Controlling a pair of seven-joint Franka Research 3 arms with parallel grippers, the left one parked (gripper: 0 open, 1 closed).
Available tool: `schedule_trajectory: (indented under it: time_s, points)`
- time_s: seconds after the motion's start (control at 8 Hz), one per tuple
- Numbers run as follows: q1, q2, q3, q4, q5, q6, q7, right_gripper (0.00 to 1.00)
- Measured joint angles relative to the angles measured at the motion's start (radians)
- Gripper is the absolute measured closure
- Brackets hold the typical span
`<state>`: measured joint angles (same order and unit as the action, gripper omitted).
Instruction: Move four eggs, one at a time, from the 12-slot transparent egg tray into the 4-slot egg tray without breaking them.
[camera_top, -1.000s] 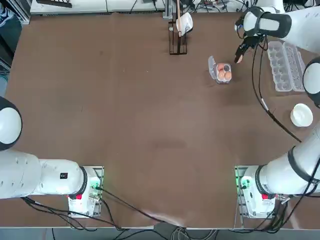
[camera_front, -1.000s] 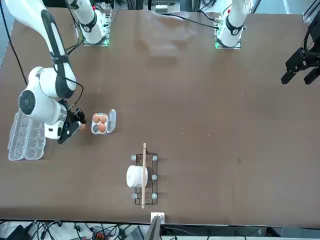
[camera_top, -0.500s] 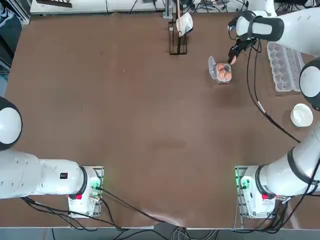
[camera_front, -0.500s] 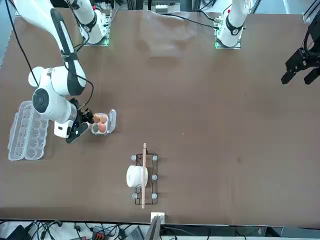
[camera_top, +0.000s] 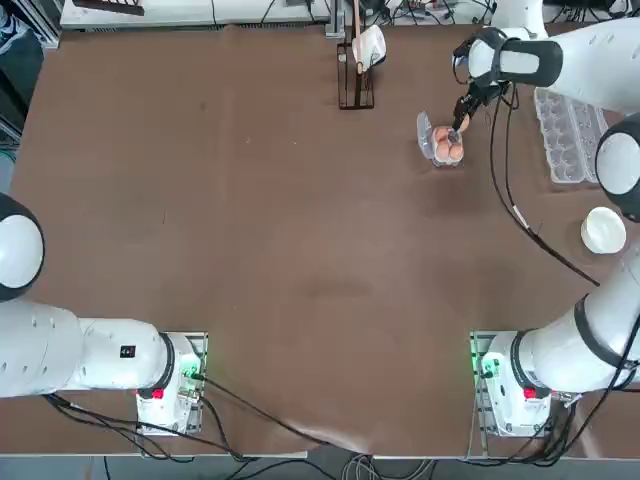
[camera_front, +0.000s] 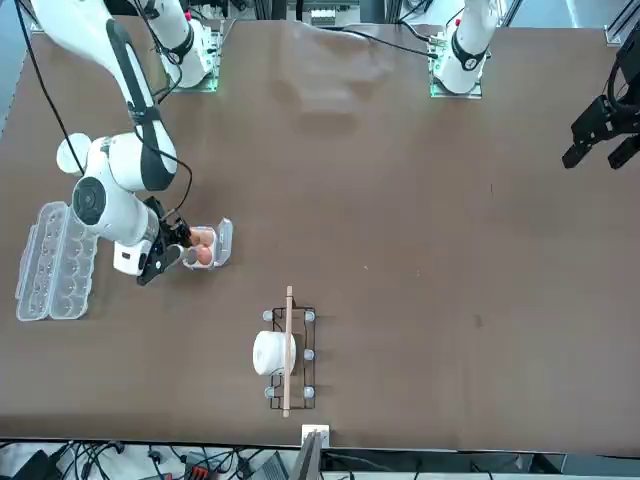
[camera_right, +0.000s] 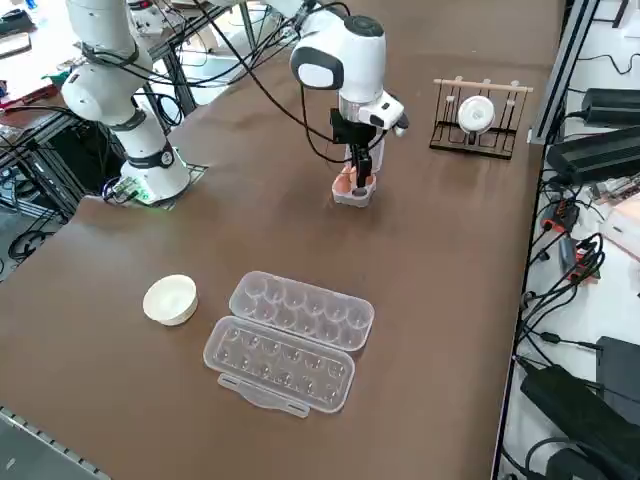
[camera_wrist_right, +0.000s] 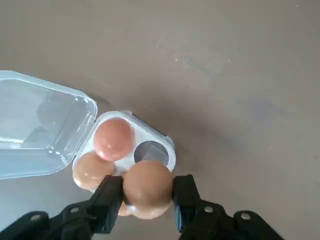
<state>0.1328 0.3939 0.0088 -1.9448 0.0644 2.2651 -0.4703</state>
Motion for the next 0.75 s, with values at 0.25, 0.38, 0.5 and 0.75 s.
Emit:
schedule_trajectory:
  time_s: [0.25, 0.38, 0.5, 0.75]
  points:
    - [0.003, 0.010, 0.000, -0.005, 0.000, 0.010, 0.005, 0.42]
    - [0.010, 0.010, 0.000, -0.006, 0.000, 0.010, 0.016, 0.42]
    - [0.018, 0.010, 0.000, -0.007, 0.000, 0.010, 0.028, 0.42]
    - [0.025, 0.010, 0.000, -0.008, 0.000, 0.011, 0.033, 0.42]
